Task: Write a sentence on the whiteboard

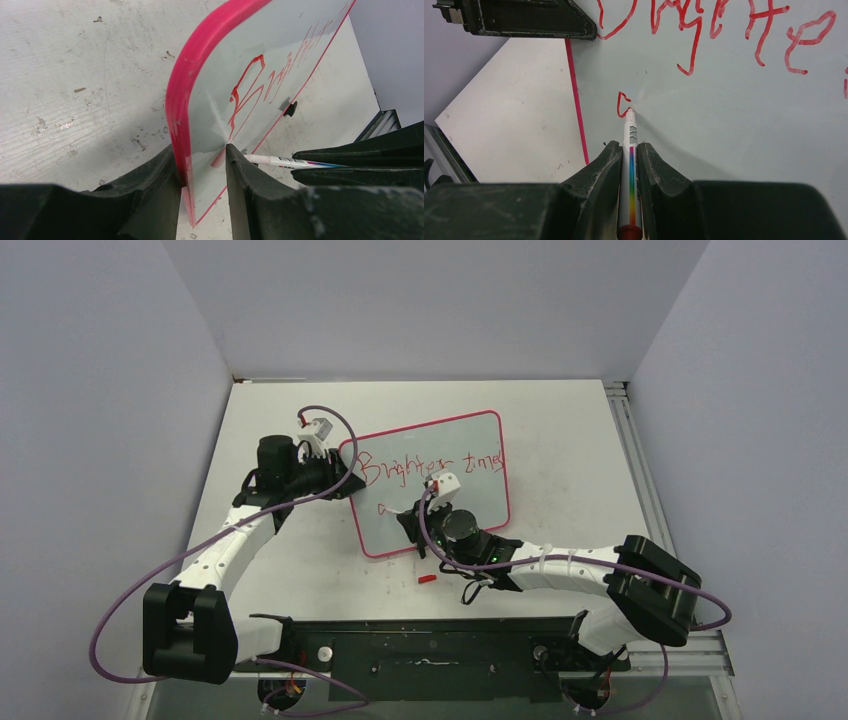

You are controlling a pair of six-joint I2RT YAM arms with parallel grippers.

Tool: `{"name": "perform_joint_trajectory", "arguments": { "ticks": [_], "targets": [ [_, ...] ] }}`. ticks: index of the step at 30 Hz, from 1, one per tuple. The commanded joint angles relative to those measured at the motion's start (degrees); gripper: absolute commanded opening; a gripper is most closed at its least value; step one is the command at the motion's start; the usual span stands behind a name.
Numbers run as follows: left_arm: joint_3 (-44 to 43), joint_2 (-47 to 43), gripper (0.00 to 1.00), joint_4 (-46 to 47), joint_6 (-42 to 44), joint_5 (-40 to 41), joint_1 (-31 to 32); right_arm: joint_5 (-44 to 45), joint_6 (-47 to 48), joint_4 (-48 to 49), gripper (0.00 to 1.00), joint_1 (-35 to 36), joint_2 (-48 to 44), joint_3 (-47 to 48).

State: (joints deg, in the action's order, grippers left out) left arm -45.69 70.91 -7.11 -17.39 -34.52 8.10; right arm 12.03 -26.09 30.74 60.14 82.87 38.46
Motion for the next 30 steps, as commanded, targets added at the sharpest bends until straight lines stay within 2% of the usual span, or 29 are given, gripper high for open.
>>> {"name": "perform_joint_trajectory", "arguments": {
  "ticks": [1,30],
  "targets": [
    [-2.2,-1.6,0.34,1.9,-0.3,-2.5,-0.1,3.9,1.3,2.9,0.05,-0.4,-1.6,1.7],
    [-2.2,-1.1,0.34,2.0,-0.4,-2.6,-0.1,1.8,-1.5,0.9,0.05,0.2,-1.9,-2.3]
  ]
}}
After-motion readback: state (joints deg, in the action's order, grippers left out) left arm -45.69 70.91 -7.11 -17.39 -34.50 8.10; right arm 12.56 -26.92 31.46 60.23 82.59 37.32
